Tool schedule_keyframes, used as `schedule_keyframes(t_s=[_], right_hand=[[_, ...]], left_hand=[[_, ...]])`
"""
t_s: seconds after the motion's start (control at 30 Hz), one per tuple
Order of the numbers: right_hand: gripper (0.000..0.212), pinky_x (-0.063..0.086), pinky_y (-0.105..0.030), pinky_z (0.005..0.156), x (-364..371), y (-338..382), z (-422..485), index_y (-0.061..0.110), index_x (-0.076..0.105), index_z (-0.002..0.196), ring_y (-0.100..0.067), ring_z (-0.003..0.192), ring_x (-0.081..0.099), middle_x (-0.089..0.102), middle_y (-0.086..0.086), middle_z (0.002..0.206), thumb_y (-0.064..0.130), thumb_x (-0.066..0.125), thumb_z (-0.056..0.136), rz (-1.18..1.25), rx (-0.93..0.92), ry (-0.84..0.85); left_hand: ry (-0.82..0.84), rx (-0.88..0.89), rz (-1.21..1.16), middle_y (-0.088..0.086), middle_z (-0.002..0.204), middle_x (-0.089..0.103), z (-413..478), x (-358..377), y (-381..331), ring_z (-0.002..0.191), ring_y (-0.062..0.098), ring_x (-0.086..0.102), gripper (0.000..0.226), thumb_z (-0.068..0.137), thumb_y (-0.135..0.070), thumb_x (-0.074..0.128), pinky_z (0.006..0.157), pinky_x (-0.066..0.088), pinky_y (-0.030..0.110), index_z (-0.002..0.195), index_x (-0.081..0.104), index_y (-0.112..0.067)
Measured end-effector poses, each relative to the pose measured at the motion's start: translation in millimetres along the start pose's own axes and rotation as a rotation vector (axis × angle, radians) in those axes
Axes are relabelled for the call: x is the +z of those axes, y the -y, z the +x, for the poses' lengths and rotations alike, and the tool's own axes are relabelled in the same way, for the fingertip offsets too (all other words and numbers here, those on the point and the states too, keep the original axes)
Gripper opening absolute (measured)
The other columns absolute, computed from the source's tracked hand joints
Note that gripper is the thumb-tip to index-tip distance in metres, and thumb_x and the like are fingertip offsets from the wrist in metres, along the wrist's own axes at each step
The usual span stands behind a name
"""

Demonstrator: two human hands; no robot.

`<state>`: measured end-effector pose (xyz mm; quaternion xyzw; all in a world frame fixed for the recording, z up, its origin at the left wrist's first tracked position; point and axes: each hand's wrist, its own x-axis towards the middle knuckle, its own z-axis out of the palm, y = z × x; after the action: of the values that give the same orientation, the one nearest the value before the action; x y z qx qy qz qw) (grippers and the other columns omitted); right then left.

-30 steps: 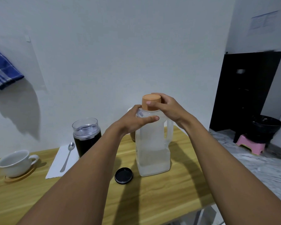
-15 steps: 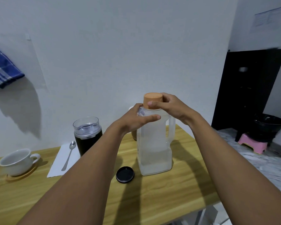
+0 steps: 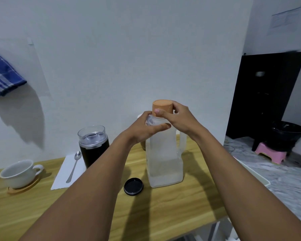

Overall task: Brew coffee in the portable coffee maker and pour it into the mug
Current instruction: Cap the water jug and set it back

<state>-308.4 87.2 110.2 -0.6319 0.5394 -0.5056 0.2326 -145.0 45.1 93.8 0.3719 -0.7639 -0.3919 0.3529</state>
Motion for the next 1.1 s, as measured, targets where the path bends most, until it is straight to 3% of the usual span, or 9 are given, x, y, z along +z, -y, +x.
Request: schedule_keyframes(t_s=[0.13, 0.27, 0.37, 0.5, 0.63, 0.73, 0.87, 1.0, 1.1], right_hand=[[0.026, 0.045, -0.014, 0.084, -6.7, -13.5, -8.1, 0.037, 0.064, 0.111, -0.001, 0.108, 0.060, 0.065, 0.019, 0.113, 0.055, 0.054, 0.095, 0.231, -0.011, -0.118], [0.041, 0.048, -0.028, 0.091, 0.7, -48.9, -21.9, 0.028, 0.065, 0.115, -0.010, 0.104, 0.063, 0.068, 0.008, 0.113, 0.058, 0.043, 0.098, 0.282, 0.170, -0.179], [0.047, 0.047, -0.033, 0.085, 8.7, -62.3, -27.2, 0.017, 0.061, 0.107, -0.020, 0.092, 0.058, 0.061, 0.000, 0.102, 0.059, 0.042, 0.098, 0.313, 0.239, -0.197], [0.055, 0.041, -0.031, 0.076, 4.5, -68.6, -22.1, 0.013, 0.058, 0.098, -0.017, 0.081, 0.047, 0.049, 0.000, 0.088, 0.065, 0.042, 0.095, 0.308, 0.248, -0.205], [0.067, 0.041, -0.035, 0.078, -13.7, -69.6, -11.7, 0.016, 0.060, 0.093, -0.017, 0.079, 0.046, 0.049, 0.000, 0.086, 0.079, 0.046, 0.076, 0.343, 0.223, -0.224], [0.063, 0.038, -0.035, 0.075, -36.9, -67.0, 13.7, 0.020, 0.062, 0.092, -0.016, 0.076, 0.044, 0.050, 0.000, 0.084, 0.078, 0.051, 0.069, 0.417, 0.214, -0.261], [0.079, 0.044, -0.035, 0.082, -57.7, -77.7, 54.5, 0.017, 0.066, 0.114, -0.017, 0.082, 0.049, 0.056, -0.001, 0.093, 0.080, 0.049, 0.069, 0.386, 0.212, -0.271], [0.058, 0.046, -0.042, 0.100, -66.0, -110.1, 96.2, 0.024, 0.062, 0.119, -0.025, 0.108, 0.057, 0.063, -0.007, 0.121, 0.070, 0.045, 0.090, 0.400, 0.223, -0.281], [0.049, 0.044, -0.037, 0.093, -68.0, -138.0, 129.8, 0.026, 0.058, 0.117, -0.027, 0.116, 0.055, 0.060, -0.004, 0.121, 0.065, 0.041, 0.095, 0.396, 0.235, -0.281]], left_hand=[[-0.002, -0.004, -0.070, -0.010, 0.134, 0.053, -4.3, 3.3, 1.7, 0.114, 0.004, 0.056, 0.087, 0.076, -0.049, 0.083, 0.085, 0.050, 0.020, 0.146, 0.037, -0.025], [-0.048, -0.011, -0.144, -0.021, 0.115, 0.055, -20.4, 13.7, 20.5, 0.099, -0.006, 0.057, 0.072, 0.068, -0.046, 0.088, 0.060, 0.049, 0.006, 0.124, 0.043, -0.039], [-0.117, 0.017, -0.177, -0.023, 0.111, 0.057, -27.8, 19.9, 22.8, 0.092, -0.010, 0.062, 0.077, 0.060, -0.054, 0.086, 0.059, 0.048, 0.005, 0.124, 0.048, -0.035], [-0.134, 0.046, -0.135, -0.023, 0.109, 0.060, -25.5, 25.6, 18.3, 0.083, -0.024, 0.059, 0.060, 0.073, -0.043, 0.086, 0.059, 0.048, 0.004, 0.122, 0.053, -0.031], [-0.128, 0.041, -0.110, -0.014, 0.114, 0.064, -9.1, 31.3, 4.6, 0.091, -0.007, 0.065, 0.065, 0.076, -0.044, 0.084, 0.064, 0.054, 0.013, 0.130, 0.056, -0.022], [-0.120, 0.031, -0.094, -0.001, 0.125, 0.063, 19.1, 36.9, -14.1, 0.108, 0.014, 0.064, 0.073, 0.075, -0.048, 0.083, 0.086, 0.058, 0.031, 0.135, 0.052, -0.019], [-0.087, 0.032, -0.032, 0.000, 0.128, 0.059, 66.1, 40.7, -23.6, 0.113, 0.019, 0.058, 0.072, 0.079, -0.051, 0.078, 0.082, 0.050, 0.029, 0.138, 0.049, -0.021], [-0.017, 0.027, 0.011, -0.003, 0.121, 0.061, 118.9, 45.8, -13.2, 0.109, 0.018, 0.059, 0.055, 0.085, -0.047, 0.075, 0.079, 0.048, 0.026, 0.130, 0.053, -0.025], [0.019, 0.001, 0.011, -0.005, 0.114, 0.064, 162.2, 51.2, 2.8, 0.105, 0.016, 0.061, 0.038, 0.086, -0.043, 0.075, 0.082, 0.051, 0.028, 0.117, 0.054, -0.033]])
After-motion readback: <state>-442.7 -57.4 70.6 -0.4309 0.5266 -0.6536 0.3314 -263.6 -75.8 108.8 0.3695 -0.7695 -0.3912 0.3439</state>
